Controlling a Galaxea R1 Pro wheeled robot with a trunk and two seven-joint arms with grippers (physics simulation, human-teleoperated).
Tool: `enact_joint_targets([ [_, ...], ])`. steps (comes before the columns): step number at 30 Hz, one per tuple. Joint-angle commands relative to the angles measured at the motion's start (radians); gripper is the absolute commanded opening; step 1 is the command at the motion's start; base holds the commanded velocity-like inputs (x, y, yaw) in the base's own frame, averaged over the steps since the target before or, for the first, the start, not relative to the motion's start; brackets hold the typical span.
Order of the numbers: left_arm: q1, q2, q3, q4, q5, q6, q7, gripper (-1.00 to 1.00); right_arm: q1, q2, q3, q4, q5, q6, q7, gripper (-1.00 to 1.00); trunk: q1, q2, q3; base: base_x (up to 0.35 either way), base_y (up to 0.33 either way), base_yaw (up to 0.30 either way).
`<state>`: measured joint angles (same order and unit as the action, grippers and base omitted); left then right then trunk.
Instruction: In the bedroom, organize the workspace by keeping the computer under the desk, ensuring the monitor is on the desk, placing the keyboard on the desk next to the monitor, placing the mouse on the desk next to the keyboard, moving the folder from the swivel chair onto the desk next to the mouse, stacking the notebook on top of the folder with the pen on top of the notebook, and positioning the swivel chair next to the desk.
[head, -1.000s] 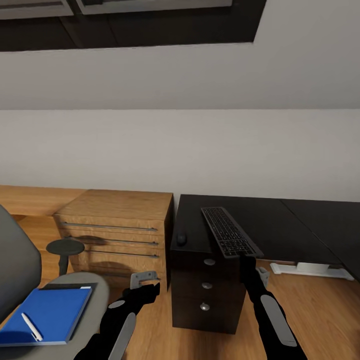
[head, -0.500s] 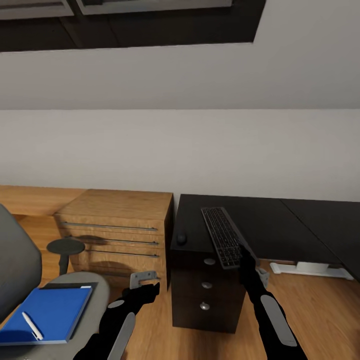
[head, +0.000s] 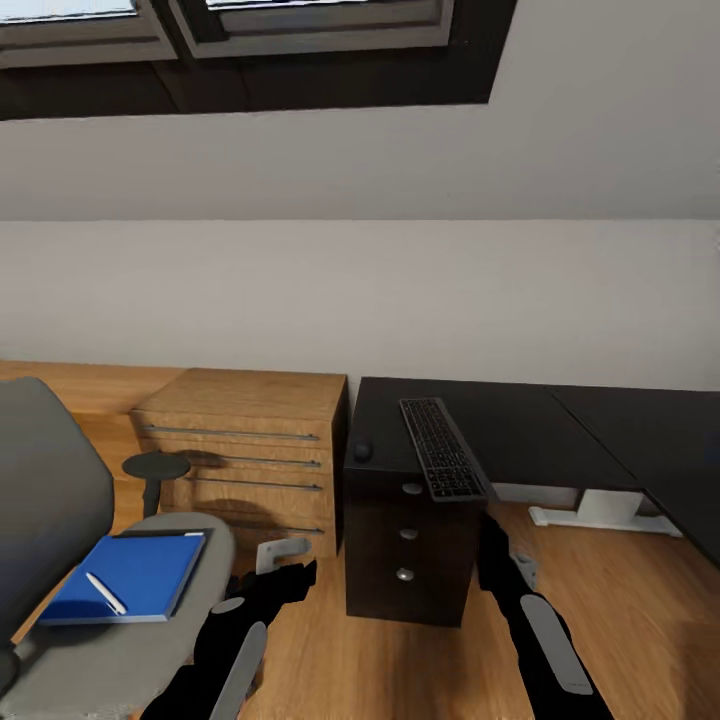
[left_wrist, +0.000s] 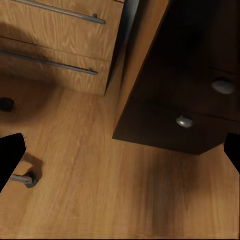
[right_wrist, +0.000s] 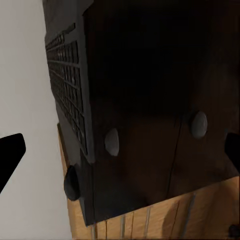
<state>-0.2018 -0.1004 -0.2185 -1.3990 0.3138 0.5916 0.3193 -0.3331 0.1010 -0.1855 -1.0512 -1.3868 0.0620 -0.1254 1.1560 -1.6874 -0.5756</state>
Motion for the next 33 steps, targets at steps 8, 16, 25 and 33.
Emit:
enact_joint_targets([
  [8, 0.033, -0.002, -0.009, 0.096, 0.012, -0.004, 0.015, 1.0, 0.0, -0.025, 0.0, 0.198, 0.132, -0.001, -0.021, 1.0, -0.005, 0.006, 0.002, -0.139, 0.0, 0.0],
  [16, 0.085, 0.008, -0.009, 0.189, 0.01, -0.016, 0.016, 1.0, 0.0, -0.016, 0.001, 0.403, 0.467, -0.027, -0.021, 1.0, -0.035, 0.062, 0.027, -0.007, 0.0, 0.0],
  [25, 0.17, 0.016, -0.009, 0.207, 0.008, -0.022, 0.013, 1.0, 0.0, 0.009, -0.004, 0.683, 0.744, -0.177, -0.021, 1.0, -0.07, 0.125, 0.055, 0.0, 0.0, 0.0],
  [33, 0.187, 0.018, -0.01, 0.254, 0.003, -0.056, 0.009, 1.0, 0.0, 0.007, -0.009, 0.903, 0.775, -0.274, -0.023, 1.0, -0.1, 0.181, 0.08, 0.0, 0.0, 0.0],
])
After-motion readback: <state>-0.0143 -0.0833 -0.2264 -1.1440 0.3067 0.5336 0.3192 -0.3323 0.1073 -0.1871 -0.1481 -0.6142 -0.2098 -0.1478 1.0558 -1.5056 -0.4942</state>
